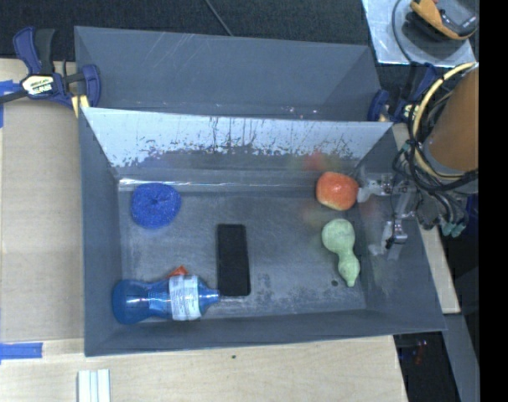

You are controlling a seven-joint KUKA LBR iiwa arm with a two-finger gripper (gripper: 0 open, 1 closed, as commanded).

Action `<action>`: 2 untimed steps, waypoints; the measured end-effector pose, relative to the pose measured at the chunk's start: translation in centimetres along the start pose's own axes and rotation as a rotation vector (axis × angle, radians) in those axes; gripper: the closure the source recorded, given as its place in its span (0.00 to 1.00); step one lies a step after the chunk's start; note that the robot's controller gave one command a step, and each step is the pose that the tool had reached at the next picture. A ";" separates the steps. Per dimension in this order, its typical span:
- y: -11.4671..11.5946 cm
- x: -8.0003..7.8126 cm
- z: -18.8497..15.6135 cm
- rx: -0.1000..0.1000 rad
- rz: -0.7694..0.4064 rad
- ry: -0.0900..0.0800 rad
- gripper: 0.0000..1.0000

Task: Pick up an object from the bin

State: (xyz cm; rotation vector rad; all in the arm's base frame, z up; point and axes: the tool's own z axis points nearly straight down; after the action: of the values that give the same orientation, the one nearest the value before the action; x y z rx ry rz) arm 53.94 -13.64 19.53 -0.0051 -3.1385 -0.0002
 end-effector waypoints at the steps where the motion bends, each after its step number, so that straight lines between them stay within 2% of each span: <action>1: 0.0 -0.2 -0.3 0.001 -0.002 -0.007 0.00; 2: -1.3 -1.2 8.4 0.001 0.136 -0.012 0.00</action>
Offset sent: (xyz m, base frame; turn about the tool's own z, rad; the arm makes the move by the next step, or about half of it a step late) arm 0.0137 -0.0193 -0.1253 0.1961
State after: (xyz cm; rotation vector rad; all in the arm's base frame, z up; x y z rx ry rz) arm 55.10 -14.97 11.09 -0.2185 -3.1425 0.0025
